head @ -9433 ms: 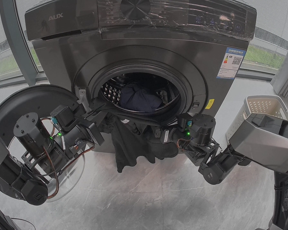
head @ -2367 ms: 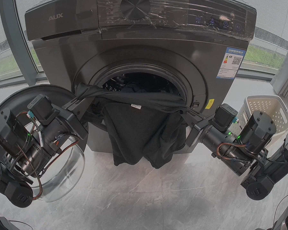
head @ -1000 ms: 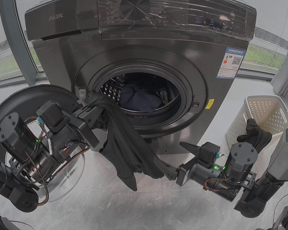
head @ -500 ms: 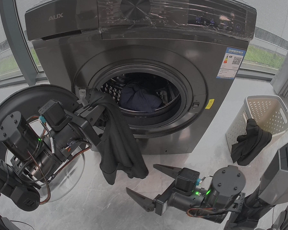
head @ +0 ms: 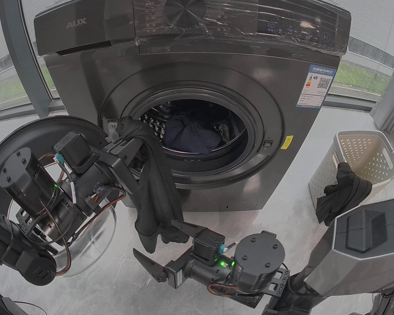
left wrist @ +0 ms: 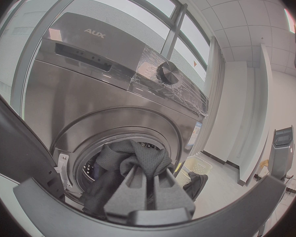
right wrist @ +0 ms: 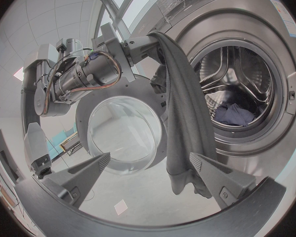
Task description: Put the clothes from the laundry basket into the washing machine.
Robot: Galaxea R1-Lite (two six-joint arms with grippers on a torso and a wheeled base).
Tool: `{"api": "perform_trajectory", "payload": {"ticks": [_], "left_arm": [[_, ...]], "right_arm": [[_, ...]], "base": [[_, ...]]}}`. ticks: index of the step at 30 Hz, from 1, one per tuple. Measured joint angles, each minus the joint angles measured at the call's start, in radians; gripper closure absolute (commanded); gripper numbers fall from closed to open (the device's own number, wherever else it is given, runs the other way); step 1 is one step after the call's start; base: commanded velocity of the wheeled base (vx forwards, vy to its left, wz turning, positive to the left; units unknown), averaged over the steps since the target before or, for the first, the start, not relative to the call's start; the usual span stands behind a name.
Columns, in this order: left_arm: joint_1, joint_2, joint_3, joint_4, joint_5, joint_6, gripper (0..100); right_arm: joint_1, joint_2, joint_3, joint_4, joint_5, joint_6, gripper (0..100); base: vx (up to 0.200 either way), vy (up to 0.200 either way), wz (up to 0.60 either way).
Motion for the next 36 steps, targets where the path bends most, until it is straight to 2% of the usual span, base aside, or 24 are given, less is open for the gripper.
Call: {"api": "perform_trajectory", "payload": {"ticks": [6,11,20,21,25,29,36], "left_arm": [[0.0,0.014,-0.02,0.005,0.007,0.0,100],[-0.002,0.028,-0.027,0.004,0.01,0.0,100],[-0.006,0.035,-0.031,0.003,0.01,0.0,100],[-0.006,0.035,-0.031,0.003,0.01,0.0,100],[-0.007,0.036,-0.031,0.001,0.01,0.0,100],[-0.008,0.037,-0.031,0.0,0.01,0.0,100],[-0.001,0.036,-0.031,0.0,0.009,0.001,100]], "right_arm": [[-0.001,0.05,-0.118,0.034,-0.02,0.0,0],[-0.016,0.104,-0.218,0.096,-0.068,0.002,0],[-0.141,0.234,-0.402,0.143,-0.119,0.002,0],[-0.156,0.247,-0.422,0.148,-0.126,0.002,100],[-0.183,0.275,-0.46,0.149,-0.136,0.005,100],[-0.183,0.281,-0.459,0.145,-0.136,0.009,100],[-0.162,0.228,-0.345,0.129,-0.132,0.01,100]], "base": [[0.0,0.0,0.0],[0.0,0.0,0.0],[0.0,0.0,0.0],[0.0,0.0,0.0],[0.0,0.0,0.0],[0.0,0.0,0.0],[0.0,0.0,0.0]]}}
